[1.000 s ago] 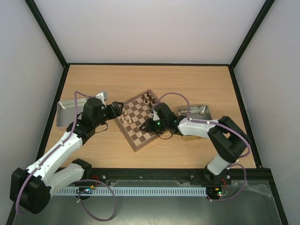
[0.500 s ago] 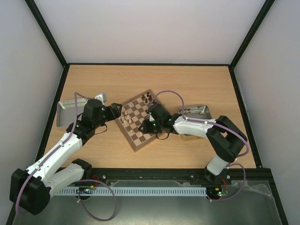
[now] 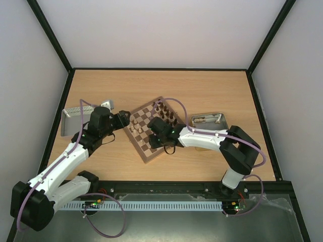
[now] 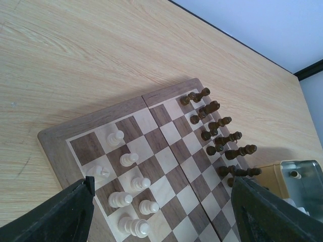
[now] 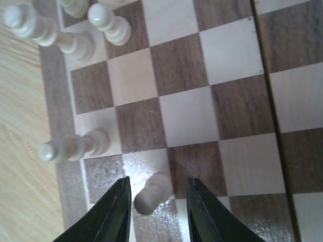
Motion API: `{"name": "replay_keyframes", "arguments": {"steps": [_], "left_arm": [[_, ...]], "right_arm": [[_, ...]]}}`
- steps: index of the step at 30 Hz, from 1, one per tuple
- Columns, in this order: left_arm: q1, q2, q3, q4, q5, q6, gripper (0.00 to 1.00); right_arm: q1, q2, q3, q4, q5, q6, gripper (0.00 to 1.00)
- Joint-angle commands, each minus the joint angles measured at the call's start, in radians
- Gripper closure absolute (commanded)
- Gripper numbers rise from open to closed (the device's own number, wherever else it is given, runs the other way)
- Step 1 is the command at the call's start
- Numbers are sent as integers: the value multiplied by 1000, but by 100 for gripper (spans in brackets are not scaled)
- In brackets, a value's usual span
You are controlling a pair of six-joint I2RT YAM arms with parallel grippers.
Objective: Set up the chess pieces on the board
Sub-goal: Pick up the chess piece from the storage box, then place the chess piece on the chessboard.
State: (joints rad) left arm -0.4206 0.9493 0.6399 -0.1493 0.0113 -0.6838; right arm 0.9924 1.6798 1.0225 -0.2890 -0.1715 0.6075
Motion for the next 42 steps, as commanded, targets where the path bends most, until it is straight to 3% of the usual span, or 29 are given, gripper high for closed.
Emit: {"name": "replay_keyframes", "arguments": {"steps": [1,10,21,42], "left_arm": [[4,-9,2,-12,-17,14,24],[9,-16,6,-19,-23,20,24],[22,-52,5,-56,-91,8,24],[89,-84,-15,-79,-74,0,24]], "right_arm": [[14,35,45,-65,78,-34,72],[17,43,69,-59,91,-29,92],[18,113,185,-20,204,-7,93],[17,254,276,10,153,-47,92]]}}
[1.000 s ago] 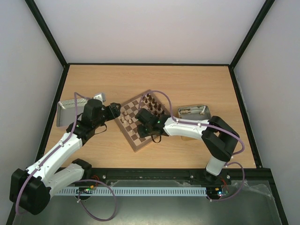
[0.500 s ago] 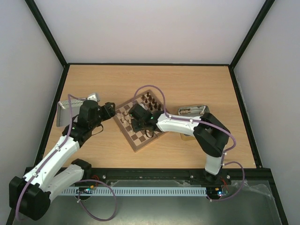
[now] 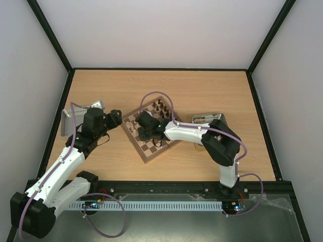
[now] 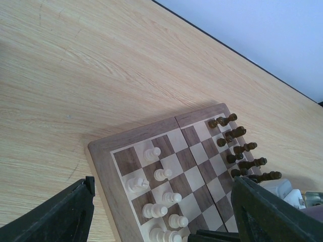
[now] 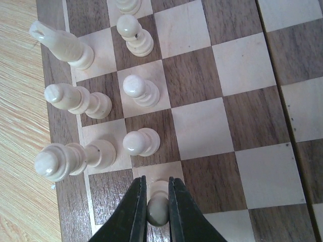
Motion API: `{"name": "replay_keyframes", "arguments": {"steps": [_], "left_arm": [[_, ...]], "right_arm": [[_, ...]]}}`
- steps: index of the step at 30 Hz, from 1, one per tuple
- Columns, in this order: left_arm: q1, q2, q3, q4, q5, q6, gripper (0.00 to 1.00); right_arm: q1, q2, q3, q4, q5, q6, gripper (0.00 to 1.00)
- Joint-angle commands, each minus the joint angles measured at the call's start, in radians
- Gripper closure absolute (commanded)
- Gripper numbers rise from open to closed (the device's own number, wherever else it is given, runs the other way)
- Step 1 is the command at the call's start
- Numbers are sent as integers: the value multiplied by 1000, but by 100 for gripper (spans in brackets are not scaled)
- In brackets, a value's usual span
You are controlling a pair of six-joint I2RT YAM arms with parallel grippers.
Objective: Set up the chess pieces on the board
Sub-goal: Place the chess piece on the chessboard, then pick up the chess piece from the storage box.
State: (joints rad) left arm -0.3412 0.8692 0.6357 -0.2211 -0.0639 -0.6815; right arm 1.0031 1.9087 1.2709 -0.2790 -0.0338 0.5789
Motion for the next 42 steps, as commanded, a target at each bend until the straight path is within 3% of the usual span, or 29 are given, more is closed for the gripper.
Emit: {"name": "replay_keyframes", "arguments": {"steps": [1,5,11,17,21,29,36,42], "left_arm": [[10,-4,-11,-8,2,-1,24],[11,-3,-11,-4,9,0,24],[11,5,-8,4,22,1,24],[11,5,-2,0,27,5,24],[11,-8,-9,5,31,6,23],[11,-12,-15,29,56,10,24],[12,-11,-13,29,62,11,23],[13,-8,-13,30,64,11,24]], "right_arm": [[6,27,26,-1,15,-20,91],[7,26,26,-7,14,-22,87],[6,-19,28,-9,11,-15,73],[6,-136,-17,2,75,21,71],[-6,-254,-99,5,211,51,71],[-241,-510,-300,-48,392,165,67],[-554,-604,-453,-95,227,201,64],[-620,-557,-523,-153,26,164,69]]}}
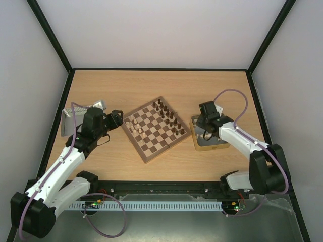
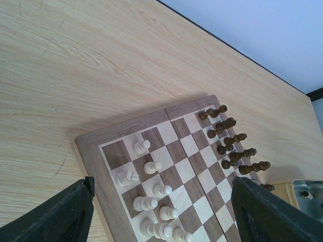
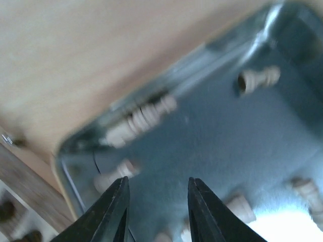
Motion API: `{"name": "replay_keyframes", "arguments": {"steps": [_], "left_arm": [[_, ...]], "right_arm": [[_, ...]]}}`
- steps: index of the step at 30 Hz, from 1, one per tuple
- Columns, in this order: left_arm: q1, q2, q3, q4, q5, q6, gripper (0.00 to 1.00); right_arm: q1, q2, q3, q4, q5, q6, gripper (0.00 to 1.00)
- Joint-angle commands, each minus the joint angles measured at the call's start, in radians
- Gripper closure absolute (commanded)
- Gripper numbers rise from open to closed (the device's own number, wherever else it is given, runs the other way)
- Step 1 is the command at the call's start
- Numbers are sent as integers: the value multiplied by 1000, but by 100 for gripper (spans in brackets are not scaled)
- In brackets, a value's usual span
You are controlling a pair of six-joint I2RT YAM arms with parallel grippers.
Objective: Set up the chess pieces on the board
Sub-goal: Pick up the chess piece from the storage box.
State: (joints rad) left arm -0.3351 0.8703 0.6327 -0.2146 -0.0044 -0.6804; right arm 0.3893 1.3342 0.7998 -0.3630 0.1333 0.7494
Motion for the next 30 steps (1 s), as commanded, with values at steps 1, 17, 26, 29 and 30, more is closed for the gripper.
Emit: {"name": "replay_keyframes", "arguments": {"steps": [1,17,26,29,30], "left_arm": [[6,-8,-10,26,6,7,24],[7,16,-2,34,8,-4,24],[6,21,-7,34,4,-6,24],[6,19,-8,31,4,-3,24],[7,17,-6,31,4,-2,24]], "right_arm": [[-7,18,-63,-66,-161,-7,71],[-7,48,-122,-4,-257,103,77],[-7,54,-141,11,-225,135,84],[-7,66,-135,11,-197,126,89],[-7,68,-129,5,-182,123,91]]}}
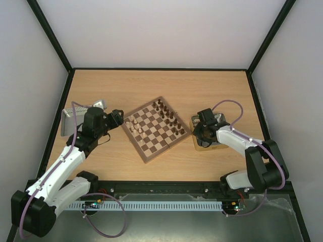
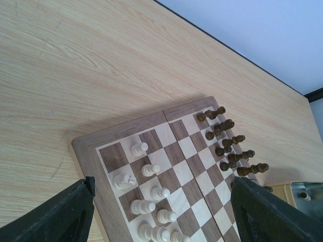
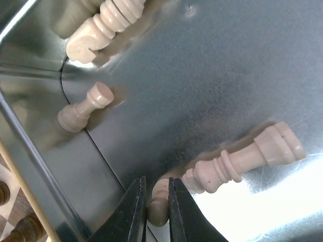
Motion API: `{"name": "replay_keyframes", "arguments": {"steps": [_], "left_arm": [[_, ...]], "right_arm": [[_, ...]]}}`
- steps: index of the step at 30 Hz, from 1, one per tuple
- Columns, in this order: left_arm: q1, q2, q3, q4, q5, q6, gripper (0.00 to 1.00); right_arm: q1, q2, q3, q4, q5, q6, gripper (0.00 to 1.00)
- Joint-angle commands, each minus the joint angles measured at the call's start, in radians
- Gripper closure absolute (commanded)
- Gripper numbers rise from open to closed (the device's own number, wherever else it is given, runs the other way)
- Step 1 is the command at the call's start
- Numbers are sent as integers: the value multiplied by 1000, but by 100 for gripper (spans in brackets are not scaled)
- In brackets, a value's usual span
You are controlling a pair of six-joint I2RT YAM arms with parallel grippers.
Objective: Set up the chess pieces on the board
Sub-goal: Pick up the chess piece from the storage box.
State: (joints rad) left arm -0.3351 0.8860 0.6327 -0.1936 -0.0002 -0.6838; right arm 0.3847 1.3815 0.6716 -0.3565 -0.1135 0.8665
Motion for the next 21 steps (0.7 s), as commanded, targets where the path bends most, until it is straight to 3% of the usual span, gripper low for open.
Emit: {"name": "replay_keyframes", "arguments": {"steps": [1,10,21], "left_arm": [[6,2,-6,8,-1,2,24],[6,-2,-7,8,-1,0,24],[6,1,-9,16,-23,-2,24]], "right_arm": [[-3,20,5,-6,78,0,92],[-2,-26,106,-78,153,-65,97],[1,-75,222,-150,92,-130,98]]}}
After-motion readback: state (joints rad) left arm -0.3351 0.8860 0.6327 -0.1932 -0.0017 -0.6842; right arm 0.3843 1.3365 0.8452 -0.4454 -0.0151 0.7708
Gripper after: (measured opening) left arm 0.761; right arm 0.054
